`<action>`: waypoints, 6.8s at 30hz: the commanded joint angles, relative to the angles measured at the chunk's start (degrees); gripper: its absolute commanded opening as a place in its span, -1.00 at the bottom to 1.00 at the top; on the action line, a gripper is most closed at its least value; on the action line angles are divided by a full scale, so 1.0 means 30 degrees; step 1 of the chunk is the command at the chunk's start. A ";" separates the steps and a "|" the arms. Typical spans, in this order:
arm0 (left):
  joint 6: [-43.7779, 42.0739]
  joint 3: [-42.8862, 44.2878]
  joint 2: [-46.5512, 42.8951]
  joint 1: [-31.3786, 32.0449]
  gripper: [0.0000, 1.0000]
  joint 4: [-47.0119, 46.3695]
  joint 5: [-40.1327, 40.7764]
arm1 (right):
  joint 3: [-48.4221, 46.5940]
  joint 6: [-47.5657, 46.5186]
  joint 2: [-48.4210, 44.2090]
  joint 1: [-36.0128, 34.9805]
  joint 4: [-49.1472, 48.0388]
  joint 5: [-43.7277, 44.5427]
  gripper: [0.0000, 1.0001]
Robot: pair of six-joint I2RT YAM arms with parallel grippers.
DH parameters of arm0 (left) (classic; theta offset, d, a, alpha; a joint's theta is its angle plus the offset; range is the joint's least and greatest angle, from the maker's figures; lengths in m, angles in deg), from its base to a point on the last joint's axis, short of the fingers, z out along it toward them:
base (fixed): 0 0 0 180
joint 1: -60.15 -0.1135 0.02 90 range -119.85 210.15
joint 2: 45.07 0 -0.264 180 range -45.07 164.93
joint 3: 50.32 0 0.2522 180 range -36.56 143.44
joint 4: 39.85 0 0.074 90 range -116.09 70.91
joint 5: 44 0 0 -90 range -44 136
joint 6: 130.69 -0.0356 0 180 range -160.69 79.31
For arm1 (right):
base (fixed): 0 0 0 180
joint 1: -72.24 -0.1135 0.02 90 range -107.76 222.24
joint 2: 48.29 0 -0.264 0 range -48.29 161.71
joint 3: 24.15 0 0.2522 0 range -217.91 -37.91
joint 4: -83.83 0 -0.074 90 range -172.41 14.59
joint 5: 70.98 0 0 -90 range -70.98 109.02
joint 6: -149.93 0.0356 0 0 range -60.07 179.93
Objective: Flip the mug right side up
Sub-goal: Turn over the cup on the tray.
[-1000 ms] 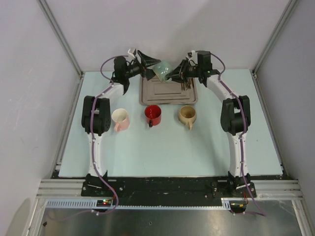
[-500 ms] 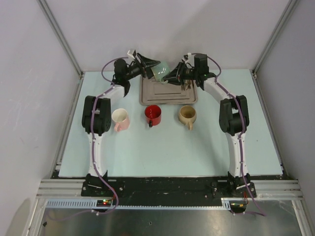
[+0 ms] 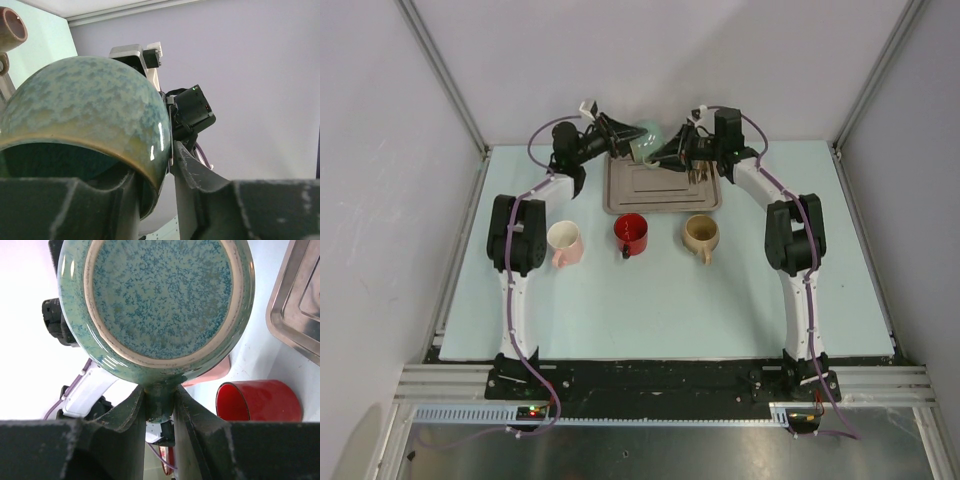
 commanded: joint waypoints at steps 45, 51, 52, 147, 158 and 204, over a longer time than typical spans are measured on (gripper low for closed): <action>0.1232 -0.0885 -0.1799 0.0072 -1.00 -0.3054 0.0670 | -0.2384 -1.3014 -0.3054 0.1020 0.7962 0.2068 0.51; 0.0999 -0.1155 -0.1721 0.0026 -1.00 -0.2981 0.0926 | -0.3126 -2.1285 -0.4619 0.0125 1.2482 0.8723 0.52; 0.0951 -0.1200 -0.1689 0.0025 -1.00 -0.2930 0.0968 | -0.2872 -2.2854 -0.5008 -0.0177 1.2591 1.0025 0.51; -0.0931 -0.2191 -0.1958 -0.0219 -0.65 -0.1150 0.1116 | 0.1980 -3.5824 -0.3604 -0.9224 0.5836 2.6545 -1.00; -0.0931 -0.2172 -0.1433 -0.0238 -0.34 -0.1148 0.1012 | 0.2888 -3.5312 -0.4295 -0.8587 0.5292 2.4543 -1.00; -0.0414 -0.3082 -0.2928 -0.1758 0.99 -0.2029 0.1092 | 0.1524 -3.2870 -0.4304 -0.6461 0.6195 2.2487 -1.00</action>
